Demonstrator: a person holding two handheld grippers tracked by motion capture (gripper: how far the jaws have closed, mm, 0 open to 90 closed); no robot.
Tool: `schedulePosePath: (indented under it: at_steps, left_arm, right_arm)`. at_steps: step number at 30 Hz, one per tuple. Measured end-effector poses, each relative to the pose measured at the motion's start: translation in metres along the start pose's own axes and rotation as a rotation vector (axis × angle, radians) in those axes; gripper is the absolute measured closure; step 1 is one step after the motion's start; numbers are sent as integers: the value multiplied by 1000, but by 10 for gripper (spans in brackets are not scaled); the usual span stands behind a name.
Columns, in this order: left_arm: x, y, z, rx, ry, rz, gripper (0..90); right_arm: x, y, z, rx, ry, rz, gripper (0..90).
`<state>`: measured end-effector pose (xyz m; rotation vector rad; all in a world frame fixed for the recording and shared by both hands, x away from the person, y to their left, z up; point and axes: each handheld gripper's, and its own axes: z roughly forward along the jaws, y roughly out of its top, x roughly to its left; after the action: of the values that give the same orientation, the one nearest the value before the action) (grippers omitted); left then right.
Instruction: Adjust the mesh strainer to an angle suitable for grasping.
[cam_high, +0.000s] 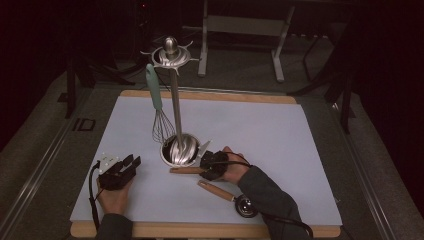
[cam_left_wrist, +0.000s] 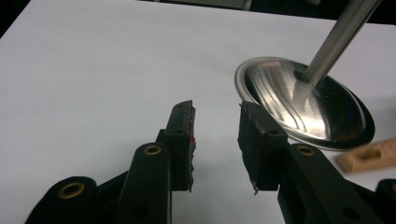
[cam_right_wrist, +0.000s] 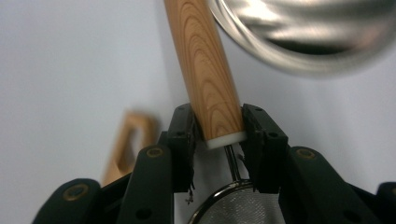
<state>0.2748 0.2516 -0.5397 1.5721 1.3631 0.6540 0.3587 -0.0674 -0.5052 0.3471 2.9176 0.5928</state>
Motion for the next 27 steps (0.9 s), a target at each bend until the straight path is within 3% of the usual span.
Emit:
schedulePosePath:
  at_steps: [8, 17, 21, 27]
  left_arm:
    - [0, 0, 0, -2, 1, 4, 660]
    - [-1, 0, 0, -7, 2, 7, 661]
    - [-1, 0, -1, -9, 6, 13, 661]
    - [-1, 0, -1, -10, 4, 9, 661]
  right_arm:
    - [-19, -46, -20, 9, -34, 86, 677]
    - [-30, -94, -39, 4, -82, 244, 682]
    - [-27, -100, -43, 11, -81, 252, 677]
    - [-30, -95, -43, 2, -54, 248, 602]
